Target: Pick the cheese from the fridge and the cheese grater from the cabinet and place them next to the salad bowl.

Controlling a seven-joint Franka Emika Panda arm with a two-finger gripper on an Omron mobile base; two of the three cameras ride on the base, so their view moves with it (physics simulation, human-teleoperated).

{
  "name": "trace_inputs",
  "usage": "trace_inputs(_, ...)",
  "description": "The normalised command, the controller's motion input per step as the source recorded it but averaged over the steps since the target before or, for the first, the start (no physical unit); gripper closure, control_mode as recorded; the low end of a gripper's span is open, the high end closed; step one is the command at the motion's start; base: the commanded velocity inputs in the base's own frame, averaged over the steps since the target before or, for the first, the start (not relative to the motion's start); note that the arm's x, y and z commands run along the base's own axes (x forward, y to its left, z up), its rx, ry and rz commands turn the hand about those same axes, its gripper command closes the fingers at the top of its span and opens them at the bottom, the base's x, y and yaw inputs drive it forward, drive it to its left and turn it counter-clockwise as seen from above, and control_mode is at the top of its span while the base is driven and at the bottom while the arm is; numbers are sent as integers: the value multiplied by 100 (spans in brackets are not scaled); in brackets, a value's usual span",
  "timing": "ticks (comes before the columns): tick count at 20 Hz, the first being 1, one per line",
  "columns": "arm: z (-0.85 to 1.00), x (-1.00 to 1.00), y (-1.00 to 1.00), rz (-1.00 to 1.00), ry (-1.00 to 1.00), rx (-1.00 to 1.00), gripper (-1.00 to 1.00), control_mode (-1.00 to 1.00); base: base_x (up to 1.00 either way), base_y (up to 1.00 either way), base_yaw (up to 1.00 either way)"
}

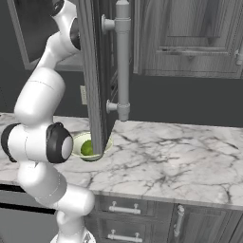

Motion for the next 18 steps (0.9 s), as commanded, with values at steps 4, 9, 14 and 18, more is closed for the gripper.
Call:
trace_inputs(4, 0, 24, -1, -4, 0, 1, -100, -100, 0, 0, 0)
trace_inputs(9, 0, 16, -6, -3, 0, 0, -100, -100, 0, 0, 0)
trace_inputs(14, 0, 4, -16, -2, 0, 1, -100, -100, 0, 0, 0)
trace_inputs(18, 0, -8, -22, -5, 0, 2, -100, -100, 0, 0, 0)
